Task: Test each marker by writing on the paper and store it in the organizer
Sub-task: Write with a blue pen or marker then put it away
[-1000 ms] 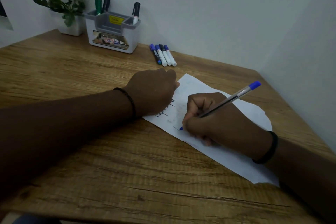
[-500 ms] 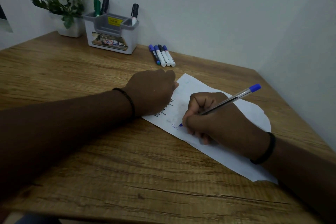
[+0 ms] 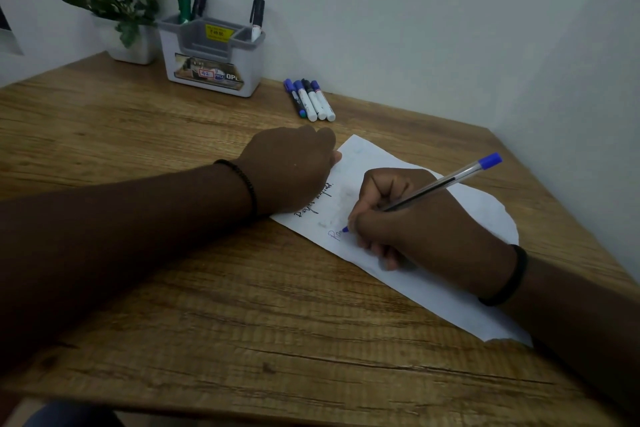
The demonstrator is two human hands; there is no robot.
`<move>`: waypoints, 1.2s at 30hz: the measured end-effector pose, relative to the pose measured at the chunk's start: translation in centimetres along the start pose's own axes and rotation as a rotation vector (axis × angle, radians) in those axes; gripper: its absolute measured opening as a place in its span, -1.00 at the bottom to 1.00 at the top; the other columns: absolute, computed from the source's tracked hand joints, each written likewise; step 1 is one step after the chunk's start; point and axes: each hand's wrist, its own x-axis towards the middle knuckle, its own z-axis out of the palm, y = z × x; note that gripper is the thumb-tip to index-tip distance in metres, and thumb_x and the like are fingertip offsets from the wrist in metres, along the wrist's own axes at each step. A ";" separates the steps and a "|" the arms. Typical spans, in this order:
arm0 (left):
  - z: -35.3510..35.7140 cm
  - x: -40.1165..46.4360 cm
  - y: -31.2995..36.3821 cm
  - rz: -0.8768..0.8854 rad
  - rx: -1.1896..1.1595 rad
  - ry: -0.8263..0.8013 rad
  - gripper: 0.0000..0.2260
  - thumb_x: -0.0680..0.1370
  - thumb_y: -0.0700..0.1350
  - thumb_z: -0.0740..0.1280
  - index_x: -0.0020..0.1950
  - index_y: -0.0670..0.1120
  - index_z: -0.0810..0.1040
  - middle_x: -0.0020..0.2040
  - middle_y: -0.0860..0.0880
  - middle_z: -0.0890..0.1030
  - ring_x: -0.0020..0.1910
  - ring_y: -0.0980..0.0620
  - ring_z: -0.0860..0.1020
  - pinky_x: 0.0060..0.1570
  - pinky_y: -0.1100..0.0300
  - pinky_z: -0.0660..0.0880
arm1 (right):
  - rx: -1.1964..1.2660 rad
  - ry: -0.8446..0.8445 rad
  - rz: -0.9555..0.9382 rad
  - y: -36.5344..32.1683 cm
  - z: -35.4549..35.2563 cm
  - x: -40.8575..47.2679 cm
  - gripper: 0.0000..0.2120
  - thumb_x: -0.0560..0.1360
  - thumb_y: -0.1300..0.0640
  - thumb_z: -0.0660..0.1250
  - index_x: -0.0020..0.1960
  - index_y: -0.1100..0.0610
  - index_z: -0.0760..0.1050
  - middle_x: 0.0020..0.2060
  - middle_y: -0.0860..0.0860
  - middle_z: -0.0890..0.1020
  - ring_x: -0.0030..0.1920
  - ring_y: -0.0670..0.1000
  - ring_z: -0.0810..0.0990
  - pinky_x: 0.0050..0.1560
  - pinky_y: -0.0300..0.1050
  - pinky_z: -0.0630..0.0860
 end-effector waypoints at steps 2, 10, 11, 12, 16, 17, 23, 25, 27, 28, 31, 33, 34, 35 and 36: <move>-0.1 0.0 0.0 -0.003 -0.001 -0.008 -0.77 0.65 0.04 0.09 0.17 -0.09 0.36 -0.30 0.05 0.25 -0.40 0.10 0.28 -0.30 0.16 0.29 | 0.002 0.006 0.001 -0.1 0.0 0.0 -0.91 0.46 0.41 0.35 -0.23 0.37 0.53 -0.45 0.12 0.63 -0.57 -0.01 0.52 -0.55 -0.23 0.46; -0.1 0.1 -0.1 -0.005 -0.009 -0.015 -0.77 0.65 0.04 0.07 0.16 -0.09 0.36 -0.32 0.05 0.26 -0.39 0.10 0.29 -0.30 0.15 0.31 | -0.065 0.008 0.024 -0.1 -0.2 0.0 -0.89 0.41 0.27 0.37 -0.28 0.27 0.53 -0.49 0.06 0.60 -0.56 -0.02 0.51 -0.54 -0.21 0.46; -0.1 0.1 -0.1 0.001 -0.006 -0.015 -0.77 0.65 0.03 0.08 0.16 -0.09 0.36 -0.32 0.05 0.25 -0.40 0.10 0.29 -0.30 0.15 0.31 | -0.042 0.001 0.038 -0.1 -0.2 0.0 -0.89 0.44 0.28 0.36 -0.26 0.28 0.54 -0.46 0.08 0.63 -0.52 -0.01 0.53 -0.51 -0.19 0.48; -0.1 0.1 -0.1 0.006 -0.004 -0.012 -0.77 0.65 0.03 0.08 0.17 -0.09 0.36 -0.32 0.06 0.25 -0.40 0.10 0.29 -0.31 0.16 0.31 | -0.011 0.001 0.053 -0.1 -0.1 0.0 -0.89 0.47 0.31 0.35 -0.23 0.30 0.56 -0.42 0.11 0.65 -0.49 -0.01 0.55 -0.49 -0.19 0.49; 0.1 0.1 -0.2 0.007 -0.012 0.005 -0.76 0.65 0.05 0.06 0.13 -0.08 0.37 -0.32 0.05 0.26 -0.40 0.11 0.29 -0.33 0.16 0.30 | 0.033 0.027 0.060 0.0 0.1 0.0 -0.91 0.48 0.35 0.35 -0.20 0.34 0.56 -0.40 0.13 0.66 -0.46 -0.03 0.57 -0.47 -0.22 0.51; 0.1 0.1 -0.2 0.007 -0.010 0.006 -0.76 0.65 0.05 0.06 0.13 -0.08 0.37 -0.32 0.05 0.26 -0.40 0.11 0.30 -0.33 0.16 0.29 | 0.031 0.024 0.059 0.0 0.1 0.0 -0.91 0.47 0.35 0.35 -0.21 0.33 0.56 -0.40 0.13 0.66 -0.47 -0.03 0.57 -0.47 -0.22 0.50; 0.0 0.1 -0.1 0.009 0.001 -0.014 -0.79 0.65 0.03 0.08 0.14 -0.09 0.36 -0.32 0.06 0.26 -0.40 0.09 0.30 -0.30 0.15 0.31 | 0.035 0.025 0.067 -0.1 0.0 -0.1 -0.86 0.48 0.37 0.34 -0.25 0.28 0.55 -0.41 0.12 0.65 -0.49 -0.05 0.56 -0.48 -0.24 0.49; 0.0 0.1 -0.1 0.014 0.004 -0.005 -0.79 0.65 0.03 0.08 0.13 -0.08 0.36 -0.32 0.05 0.26 -0.39 0.10 0.30 -0.30 0.15 0.31 | 0.043 0.028 0.067 -0.2 0.1 -0.1 -0.85 0.49 0.36 0.34 -0.25 0.25 0.56 -0.40 0.12 0.66 -0.48 -0.04 0.57 -0.48 -0.23 0.50; 0.1 0.1 -0.1 0.018 0.009 -0.004 -0.79 0.65 0.03 0.08 0.13 -0.08 0.36 -0.32 0.05 0.26 -0.39 0.10 0.30 -0.31 0.16 0.30 | 0.047 0.027 0.067 -0.3 0.1 -0.1 -0.85 0.50 0.35 0.35 -0.24 0.24 0.56 -0.40 0.11 0.66 -0.48 -0.05 0.57 -0.48 -0.23 0.50; 0.1 0.1 -0.1 0.018 0.009 -0.007 -0.79 0.65 0.03 0.09 0.14 -0.08 0.36 -0.32 0.06 0.26 -0.39 0.10 0.30 -0.31 0.16 0.30 | 0.048 0.026 0.069 -0.3 0.1 -0.1 -0.85 0.50 0.35 0.35 -0.24 0.25 0.56 -0.40 0.11 0.66 -0.48 -0.05 0.56 -0.48 -0.24 0.49; 0.0 0.1 0.0 0.015 0.006 -0.009 -0.78 0.65 0.03 0.07 0.14 -0.08 0.36 -0.32 0.06 0.26 -0.39 0.10 0.30 -0.31 0.17 0.31 | 0.031 0.044 0.073 -0.2 0.0 -0.1 -0.88 0.49 0.36 0.35 -0.22 0.31 0.55 -0.41 0.12 0.66 -0.51 -0.04 0.56 -0.50 -0.25 0.49; 0.0 0.1 0.0 0.019 0.010 -0.003 -0.78 0.65 0.03 0.06 0.14 -0.08 0.36 -0.32 0.06 0.26 -0.39 0.10 0.30 -0.33 0.17 0.29 | 0.023 0.065 0.072 -0.3 -0.2 -0.1 -0.88 0.50 0.35 0.35 -0.22 0.30 0.55 -0.41 0.12 0.66 -0.52 -0.04 0.55 -0.51 -0.24 0.49; 0.0 0.1 0.0 0.019 0.008 0.000 -0.77 0.65 0.04 0.05 0.14 -0.07 0.36 -0.32 0.06 0.26 -0.39 0.10 0.30 -0.34 0.18 0.28 | 0.023 0.069 0.073 -0.4 -0.2 0.0 -0.87 0.50 0.34 0.36 -0.23 0.28 0.56 -0.40 0.12 0.67 -0.52 -0.04 0.55 -0.51 -0.24 0.49; 0.0 0.1 -0.1 0.019 0.007 -0.002 -0.77 0.66 0.04 0.05 0.14 -0.07 0.36 -0.32 0.06 0.27 -0.39 0.10 0.30 -0.33 0.18 0.28 | 0.019 0.067 0.075 -0.4 -0.3 0.1 -0.87 0.50 0.33 0.37 -0.23 0.26 0.56 -0.39 0.12 0.67 -0.52 -0.05 0.55 -0.51 -0.24 0.49; 0.0 0.2 -0.1 0.020 0.006 -0.008 -0.77 0.66 0.04 0.05 0.15 -0.07 0.36 -0.31 0.06 0.27 -0.39 0.10 0.30 -0.33 0.18 0.29 | 0.011 0.062 0.078 -0.4 -0.3 0.2 -0.87 0.49 0.33 0.37 -0.23 0.25 0.57 -0.39 0.11 0.67 -0.52 -0.05 0.54 -0.51 -0.25 0.48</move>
